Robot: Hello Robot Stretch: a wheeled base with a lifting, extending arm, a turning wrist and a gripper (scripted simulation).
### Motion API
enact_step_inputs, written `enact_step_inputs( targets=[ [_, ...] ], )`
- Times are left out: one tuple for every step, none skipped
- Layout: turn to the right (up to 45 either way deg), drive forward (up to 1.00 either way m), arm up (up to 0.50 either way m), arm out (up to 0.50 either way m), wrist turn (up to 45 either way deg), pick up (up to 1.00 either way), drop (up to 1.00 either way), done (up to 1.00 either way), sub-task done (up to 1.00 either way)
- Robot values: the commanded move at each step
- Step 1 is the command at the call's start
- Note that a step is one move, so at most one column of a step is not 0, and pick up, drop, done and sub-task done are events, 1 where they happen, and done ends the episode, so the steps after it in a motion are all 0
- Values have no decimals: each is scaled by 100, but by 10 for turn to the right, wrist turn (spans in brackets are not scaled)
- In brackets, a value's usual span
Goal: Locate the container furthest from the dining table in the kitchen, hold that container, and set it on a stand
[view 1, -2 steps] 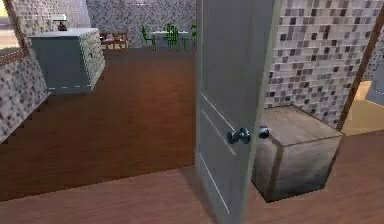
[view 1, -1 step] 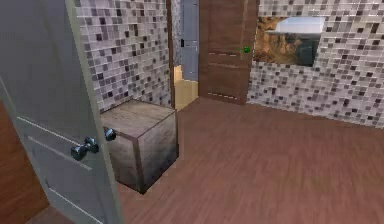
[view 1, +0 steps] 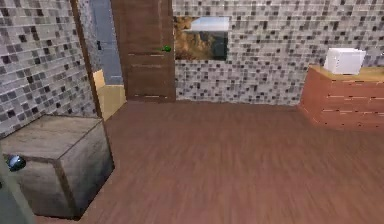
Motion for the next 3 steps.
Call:
enact_step_inputs(
  targets=[
    [0,75,0,0,0,0,0,0,0],
    [-90,0,0,0,0,0,0,0,0],
    [0,100,0,0,0,0,0,0,0]
  ],
)
